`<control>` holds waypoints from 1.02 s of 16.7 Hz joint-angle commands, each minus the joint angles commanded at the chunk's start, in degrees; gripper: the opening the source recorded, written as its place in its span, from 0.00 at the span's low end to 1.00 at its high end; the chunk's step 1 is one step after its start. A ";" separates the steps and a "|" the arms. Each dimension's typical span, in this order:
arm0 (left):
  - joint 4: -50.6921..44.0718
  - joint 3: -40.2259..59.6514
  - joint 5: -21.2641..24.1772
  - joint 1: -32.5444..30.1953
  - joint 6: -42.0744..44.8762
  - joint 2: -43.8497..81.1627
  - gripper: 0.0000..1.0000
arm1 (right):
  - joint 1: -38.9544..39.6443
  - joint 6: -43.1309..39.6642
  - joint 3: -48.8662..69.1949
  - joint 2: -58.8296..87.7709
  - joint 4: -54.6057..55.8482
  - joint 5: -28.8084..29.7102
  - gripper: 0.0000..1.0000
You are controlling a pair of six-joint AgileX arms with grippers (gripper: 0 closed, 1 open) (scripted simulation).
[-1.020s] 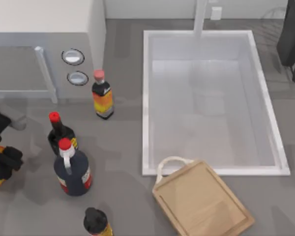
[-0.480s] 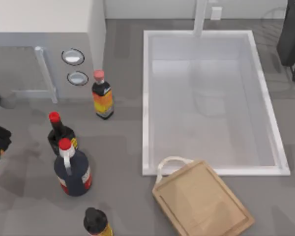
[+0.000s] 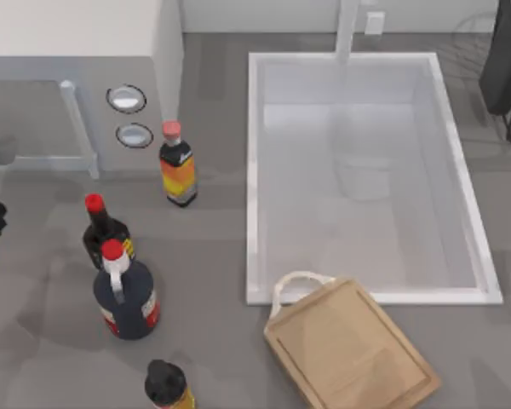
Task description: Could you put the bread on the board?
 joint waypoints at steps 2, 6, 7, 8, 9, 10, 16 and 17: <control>0.04 0.66 -0.03 -0.62 -0.67 -0.55 0.00 | 0.00 0.00 0.00 0.00 0.00 0.00 1.00; 0.94 8.06 -0.10 -8.63 -9.11 -2.31 0.00 | 0.00 0.00 0.00 0.00 0.00 0.00 1.00; 1.37 10.55 -0.05 -12.06 -12.70 -2.03 0.00 | 0.00 0.00 0.00 0.00 0.00 0.00 1.00; 1.74 13.07 0.04 -15.95 -16.84 -1.40 0.00 | 0.00 0.00 0.00 0.00 0.00 0.00 1.00; 1.96 15.60 0.20 -20.13 -21.56 -0.39 0.00 | 0.00 0.00 0.00 0.00 0.00 0.00 1.00; 2.00 18.07 0.41 -24.40 -26.82 0.97 0.00 | 0.00 0.00 0.00 0.00 0.00 0.00 1.00; -0.15 28.48 2.07 -47.21 -63.25 14.30 0.00 | 0.00 0.00 0.00 0.00 0.00 0.00 1.00; -0.66 29.46 2.18 -50.17 -68.40 16.74 0.00 | 0.00 0.00 0.00 0.00 0.00 0.00 1.00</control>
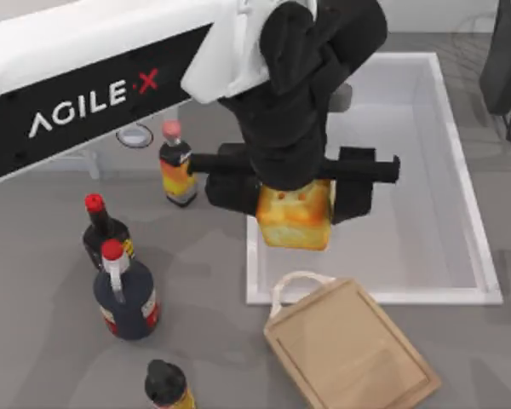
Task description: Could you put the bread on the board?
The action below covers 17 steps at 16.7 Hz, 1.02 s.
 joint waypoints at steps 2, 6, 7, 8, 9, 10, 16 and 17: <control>-1.15 1.58 -0.14 -4.75 -8.73 4.36 0.00 | 0.00 0.00 0.00 0.00 0.00 0.00 1.00; -2.93 3.16 -1.48 -10.40 -19.39 10.33 0.00 | 0.00 0.00 0.00 0.00 0.00 0.00 1.00; -3.10 3.32 -1.84 -10.84 -20.51 11.23 0.00 | 0.00 0.00 0.00 0.00 0.00 0.00 1.00; -3.20 3.39 -2.10 -10.95 -21.07 11.83 0.00 | 0.00 0.00 0.00 0.00 0.00 0.00 1.00; -3.24 3.39 -2.20 -10.95 -21.24 12.08 0.00 | 0.00 0.00 0.00 0.00 0.00 0.00 1.00; -3.24 3.39 -2.20 -10.95 -21.24 12.08 0.00 | 0.00 0.00 0.00 0.00 0.00 0.00 1.00; -1.90 2.23 -2.15 -10.60 -21.27 12.40 0.00 | 0.00 0.00 0.00 0.00 0.00 0.00 1.00; -0.98 1.47 -2.16 -10.57 -21.30 12.63 0.00 | 0.00 0.00 0.00 0.00 0.00 0.00 1.00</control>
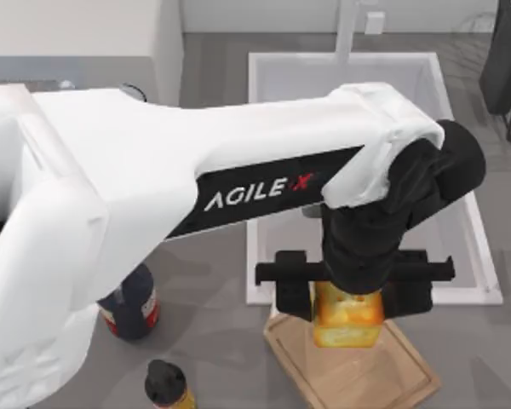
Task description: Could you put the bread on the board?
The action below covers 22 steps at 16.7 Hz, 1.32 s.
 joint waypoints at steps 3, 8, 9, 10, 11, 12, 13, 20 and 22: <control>3.30 -2.52 0.09 -0.18 0.13 0.60 0.00 | 0.00 0.00 0.00 0.00 0.00 0.00 1.00; 6.84 -5.06 -0.02 -0.31 0.16 1.56 0.00 | 0.00 0.00 0.00 0.00 0.00 0.00 1.00; 6.84 -5.06 -0.02 -0.31 0.16 1.56 0.00 | 0.00 0.00 0.00 0.00 0.00 0.00 1.00; 6.84 -5.06 -0.02 -0.31 0.16 1.56 0.00 | 0.00 0.00 0.00 0.00 0.00 0.00 1.00; 6.84 -5.06 -0.02 -0.31 0.16 1.56 0.00 | 0.00 0.00 0.00 0.00 0.00 0.00 1.00; 6.84 -5.06 -0.02 -0.31 0.16 1.56 0.08 | 0.00 0.00 0.00 0.00 0.00 0.00 1.00; 6.84 -5.06 -0.02 -0.31 0.16 1.56 0.15 | 0.00 0.00 0.00 0.00 0.00 0.00 1.00; 6.84 -5.06 -0.02 -0.31 0.16 1.56 0.68 | 0.00 0.00 0.00 0.00 0.00 0.00 1.00; 6.84 -5.06 -0.02 -0.31 0.16 1.56 0.83 | 0.00 0.00 0.00 0.00 0.00 0.00 1.00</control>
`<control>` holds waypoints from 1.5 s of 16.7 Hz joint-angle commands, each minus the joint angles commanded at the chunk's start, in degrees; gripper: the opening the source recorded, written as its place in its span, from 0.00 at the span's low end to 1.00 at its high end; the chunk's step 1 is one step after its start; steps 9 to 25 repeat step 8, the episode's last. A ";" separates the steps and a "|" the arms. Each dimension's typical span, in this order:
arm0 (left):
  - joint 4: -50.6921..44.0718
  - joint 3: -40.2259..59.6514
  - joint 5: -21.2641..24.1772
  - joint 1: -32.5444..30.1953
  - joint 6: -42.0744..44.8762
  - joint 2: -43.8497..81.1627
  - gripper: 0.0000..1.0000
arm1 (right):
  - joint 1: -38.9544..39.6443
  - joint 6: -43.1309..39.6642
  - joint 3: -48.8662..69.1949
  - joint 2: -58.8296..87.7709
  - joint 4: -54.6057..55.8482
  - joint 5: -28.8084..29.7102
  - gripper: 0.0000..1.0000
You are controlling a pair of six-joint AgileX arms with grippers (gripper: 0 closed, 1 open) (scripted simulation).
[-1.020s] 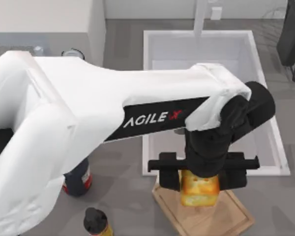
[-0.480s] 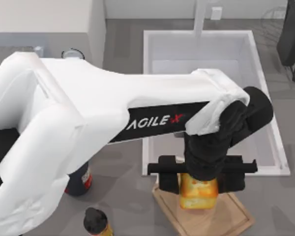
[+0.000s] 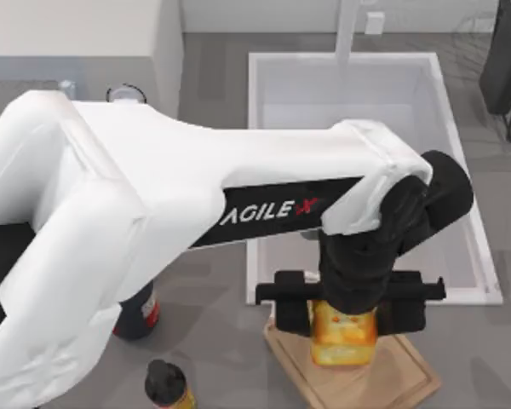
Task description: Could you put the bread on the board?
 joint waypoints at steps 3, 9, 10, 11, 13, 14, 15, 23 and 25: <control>0.00 0.00 0.00 0.00 0.00 0.00 1.00 | 0.00 0.00 0.00 0.00 0.00 0.00 1.00; 0.00 0.00 0.00 0.00 0.00 0.00 1.00 | 0.00 0.00 0.00 0.00 0.00 0.00 1.00; 0.00 0.00 0.00 0.00 0.00 0.00 1.00 | 0.00 0.00 0.00 0.00 0.00 0.00 1.00; 0.00 0.00 0.00 0.00 0.00 0.00 1.00 | 0.00 0.00 0.00 0.00 0.00 0.00 1.00; 0.00 0.00 0.00 0.00 0.00 0.00 1.00 | 0.00 0.00 0.00 0.00 0.00 0.00 1.00; 0.00 0.00 0.00 0.00 0.00 0.00 1.00 | 0.00 0.00 0.00 0.00 0.00 0.00 1.00; 0.00 0.00 0.00 0.00 0.00 0.00 1.00 | 0.00 0.00 0.00 0.00 0.00 0.00 1.00; 0.00 0.00 0.00 0.00 0.00 0.00 1.00 | 0.00 0.00 0.00 0.00 0.00 0.00 1.00; 0.00 0.00 0.00 0.00 0.00 0.00 1.00 | 0.00 0.00 0.00 0.00 0.00 0.00 1.00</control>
